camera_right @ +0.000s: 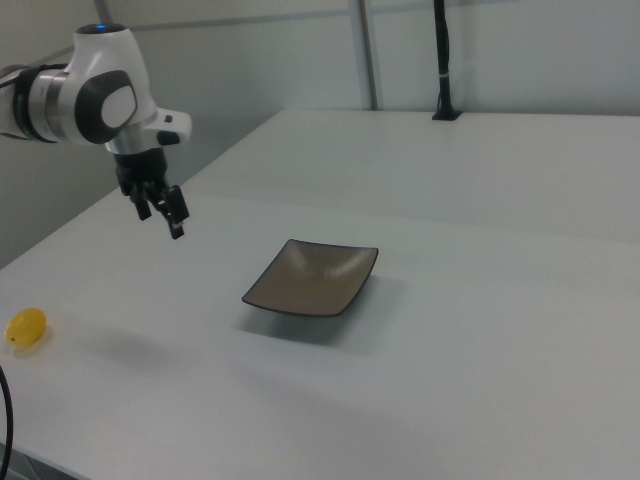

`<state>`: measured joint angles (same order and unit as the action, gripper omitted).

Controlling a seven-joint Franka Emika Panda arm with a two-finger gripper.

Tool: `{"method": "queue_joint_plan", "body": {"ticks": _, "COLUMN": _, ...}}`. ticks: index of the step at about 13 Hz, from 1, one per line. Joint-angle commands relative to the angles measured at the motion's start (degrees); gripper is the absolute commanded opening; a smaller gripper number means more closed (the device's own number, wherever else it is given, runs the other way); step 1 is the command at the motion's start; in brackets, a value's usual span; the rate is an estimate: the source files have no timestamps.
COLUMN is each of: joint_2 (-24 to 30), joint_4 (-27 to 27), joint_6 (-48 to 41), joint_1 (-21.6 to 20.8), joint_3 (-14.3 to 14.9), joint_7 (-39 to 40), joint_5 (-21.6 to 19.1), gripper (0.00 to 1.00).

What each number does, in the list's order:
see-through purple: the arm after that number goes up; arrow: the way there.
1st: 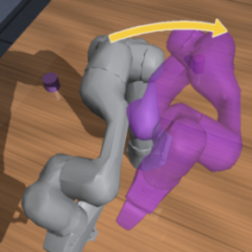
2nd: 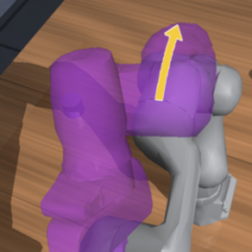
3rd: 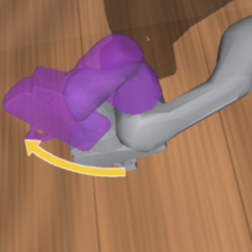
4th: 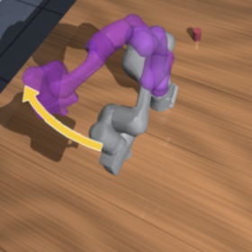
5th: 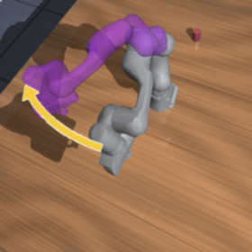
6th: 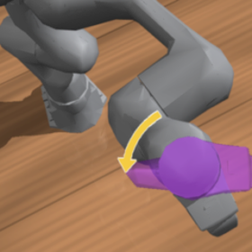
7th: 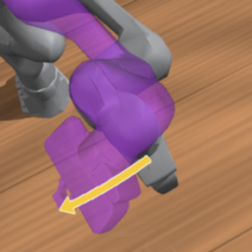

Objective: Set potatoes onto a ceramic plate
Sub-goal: 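Move the open gripper over the yellow potato and lower toward it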

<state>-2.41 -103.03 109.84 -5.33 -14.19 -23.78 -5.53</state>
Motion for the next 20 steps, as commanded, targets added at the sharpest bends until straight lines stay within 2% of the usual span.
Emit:
{"method": "queue_joint_plan", "body": {"ticks": 1, "joint_2": -0.4, "joint_4": 0.37, "joint_6": 0.9, "joint_1": -1.34, "joint_3": -3.2, "joint_7": -8.8, "joint_5": -5.61, "gripper": 1.0}}
{"method": "queue_joint_plan", "body": {"ticks": 3, "joint_2": -0.49, "joint_4": 0.02, "joint_6": 0.9, "joint_1": -4.67, "joint_3": -3.64, "joint_7": -11.89, "joint_5": -9.04, "gripper": 1.0}}
{"method": "queue_joint_plan", "body": {"ticks": 5, "joint_2": -1.63, "joint_4": 0.02, "joint_6": 0.99, "joint_1": -8.71, "joint_3": -5.31, "joint_7": -12.6, "joint_5": -9.06, "gripper": 1.0}}
{"method": "queue_joint_plan", "body": {"ticks": 7, "joint_2": -3.47, "joint_4": -0.15, "joint_6": 3.7, "joint_1": -10.92, "joint_3": -8.11, "joint_7": -12.78, "joint_5": -9.06, "gripper": 1.0}}
{"method": "queue_joint_plan", "body": {"ticks": 10, "joint_2": -8.21, "joint_4": -0.16, "joint_6": 8.71, "joint_1": -14.34, "joint_3": -9.88, "joint_7": -11.73, "joint_5": -7.92, "gripper": 1.0}}
{"method": "queue_joint_plan", "body": {"ticks": 15, "joint_2": -14.37, "joint_4": -0.16, "joint_6": 15.49, "joint_1": -19.27, "joint_3": -9.98, "joint_7": -4.43, "joint_5": -7.83, "gripper": 1.0}}
{"method": "queue_joint_plan", "body": {"ticks": 18, "joint_2": -17.62, "joint_4": 0.11, "joint_6": 15.67, "joint_1": -21.21, "joint_3": -10.06, "joint_7": -4.43, "joint_5": -4.41, "gripper": 1.0}}
{"method": "queue_joint_plan", "body": {"ticks": 20, "joint_2": -20.08, "joint_4": 0.11, "joint_6": 19.6, "joint_1": -22.78, "joint_3": -10.15, "joint_7": -4.52, "joint_5": -2.74, "gripper": 1.0}}
